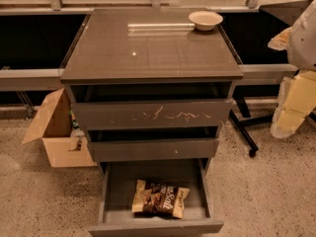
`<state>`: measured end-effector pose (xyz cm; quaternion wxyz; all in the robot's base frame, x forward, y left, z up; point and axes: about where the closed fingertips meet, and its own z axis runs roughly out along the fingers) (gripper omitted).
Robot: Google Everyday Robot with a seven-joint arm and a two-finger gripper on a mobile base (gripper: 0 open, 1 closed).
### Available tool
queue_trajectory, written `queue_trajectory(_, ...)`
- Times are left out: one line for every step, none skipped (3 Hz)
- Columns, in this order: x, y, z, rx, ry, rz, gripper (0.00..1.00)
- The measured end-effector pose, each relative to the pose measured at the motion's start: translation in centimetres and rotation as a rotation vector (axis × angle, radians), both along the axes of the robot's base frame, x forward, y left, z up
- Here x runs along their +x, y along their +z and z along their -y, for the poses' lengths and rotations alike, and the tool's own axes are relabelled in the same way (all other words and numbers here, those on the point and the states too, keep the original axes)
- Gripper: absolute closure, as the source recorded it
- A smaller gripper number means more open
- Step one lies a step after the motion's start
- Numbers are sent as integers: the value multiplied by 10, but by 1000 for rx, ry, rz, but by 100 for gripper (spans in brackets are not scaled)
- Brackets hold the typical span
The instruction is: Pick brown chip bag from bottom drawer and place on counter
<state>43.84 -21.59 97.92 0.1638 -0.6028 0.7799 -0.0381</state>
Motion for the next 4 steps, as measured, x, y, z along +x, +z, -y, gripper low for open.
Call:
queue_trajectory(0, 0, 0, 0, 0, 0, 0)
queue_trajectory(1, -16, -8, 36, 26, -3, 0)
queue_trajectory(2, -54, -27, 125, 92, -19, 0)
queue_trajectory(-1, -88, -52, 220, 152, -26, 0)
